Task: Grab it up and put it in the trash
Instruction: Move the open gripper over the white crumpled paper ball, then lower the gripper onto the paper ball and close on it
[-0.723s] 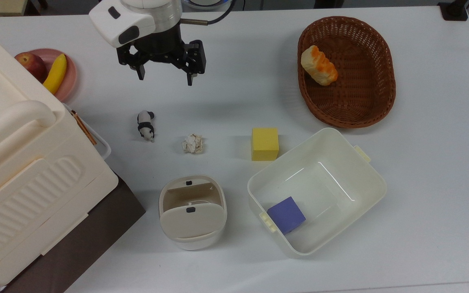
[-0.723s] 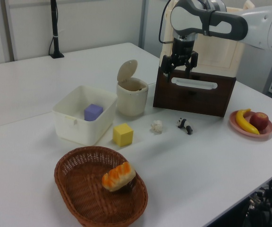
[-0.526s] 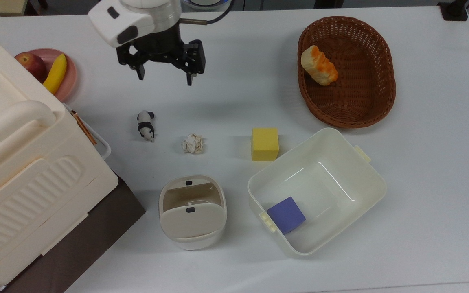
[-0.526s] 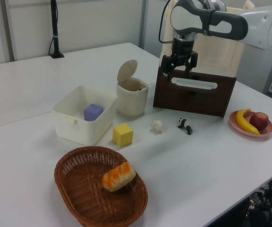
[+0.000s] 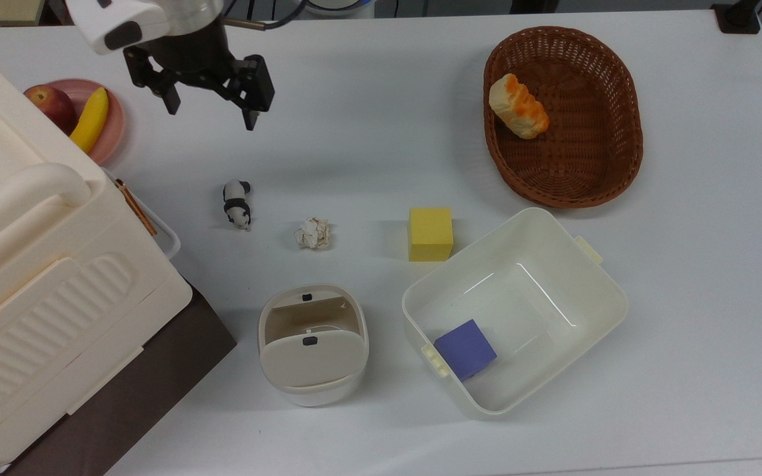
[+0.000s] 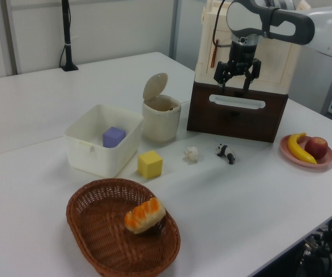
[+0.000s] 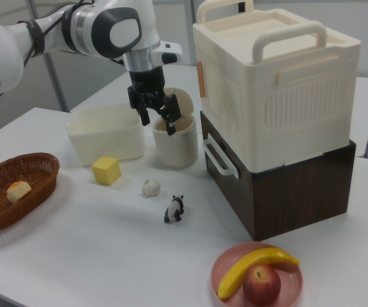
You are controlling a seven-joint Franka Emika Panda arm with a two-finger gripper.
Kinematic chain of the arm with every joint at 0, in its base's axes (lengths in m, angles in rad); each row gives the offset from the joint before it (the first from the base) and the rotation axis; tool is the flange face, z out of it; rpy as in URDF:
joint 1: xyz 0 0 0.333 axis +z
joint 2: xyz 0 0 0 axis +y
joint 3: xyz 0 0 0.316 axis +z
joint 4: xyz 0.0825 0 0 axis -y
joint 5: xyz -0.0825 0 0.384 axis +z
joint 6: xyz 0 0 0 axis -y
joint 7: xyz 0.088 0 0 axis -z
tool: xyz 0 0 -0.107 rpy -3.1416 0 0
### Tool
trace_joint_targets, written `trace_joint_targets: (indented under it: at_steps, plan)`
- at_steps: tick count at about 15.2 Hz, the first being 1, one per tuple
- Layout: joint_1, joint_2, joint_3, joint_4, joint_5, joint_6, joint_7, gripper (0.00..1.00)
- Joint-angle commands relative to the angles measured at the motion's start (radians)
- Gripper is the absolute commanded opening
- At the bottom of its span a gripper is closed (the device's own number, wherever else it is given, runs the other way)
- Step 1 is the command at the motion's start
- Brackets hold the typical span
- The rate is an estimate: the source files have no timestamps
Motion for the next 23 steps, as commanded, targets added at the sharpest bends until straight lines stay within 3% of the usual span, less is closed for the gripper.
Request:
trace_joint_targets:
  at_steps: [1, 23]
  plan:
    - [0.003, -0.028, -0.004, -0.025, 0.024, -0.021, -0.02, 1.0]
    - [0.039, 0.017, 0.008, -0.068, 0.016, 0.033, -0.052, 1.0]
